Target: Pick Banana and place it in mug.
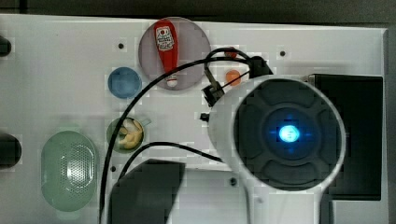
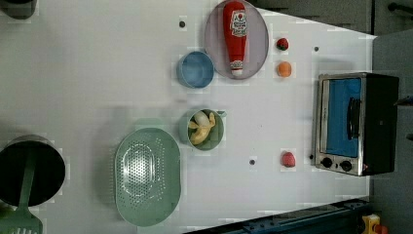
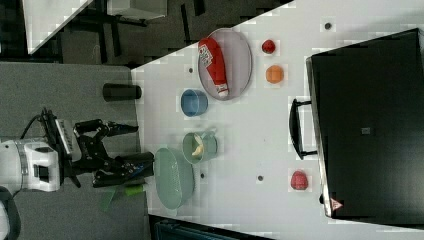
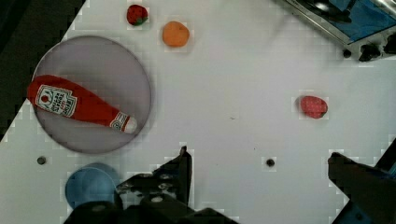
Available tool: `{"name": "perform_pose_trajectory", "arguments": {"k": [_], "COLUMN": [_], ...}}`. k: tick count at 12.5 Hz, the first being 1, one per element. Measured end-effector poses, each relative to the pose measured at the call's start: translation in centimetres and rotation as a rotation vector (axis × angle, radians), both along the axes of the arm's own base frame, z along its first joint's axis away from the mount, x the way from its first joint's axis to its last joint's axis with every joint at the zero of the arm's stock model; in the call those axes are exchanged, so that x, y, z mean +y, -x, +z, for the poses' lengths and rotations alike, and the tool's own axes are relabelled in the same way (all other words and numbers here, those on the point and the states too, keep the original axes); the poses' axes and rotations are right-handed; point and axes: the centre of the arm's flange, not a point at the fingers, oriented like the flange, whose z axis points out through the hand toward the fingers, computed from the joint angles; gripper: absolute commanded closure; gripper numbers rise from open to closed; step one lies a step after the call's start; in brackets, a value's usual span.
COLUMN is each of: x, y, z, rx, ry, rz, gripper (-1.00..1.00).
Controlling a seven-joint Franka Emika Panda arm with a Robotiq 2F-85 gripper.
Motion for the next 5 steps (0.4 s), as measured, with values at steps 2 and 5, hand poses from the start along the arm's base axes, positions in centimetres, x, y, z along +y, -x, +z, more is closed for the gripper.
{"name": "perform_pose_trajectory", "arguments": {"k": [2,5], "x": [-0.6,1.0], "y": [0.0,-0.9], "z": [-0.2,-0.9], "rx": [0.006,0.018], "ry": [0.014,-0.016], "rz": [-0.008,0.013], "gripper": [-1.00,-1.00]}}
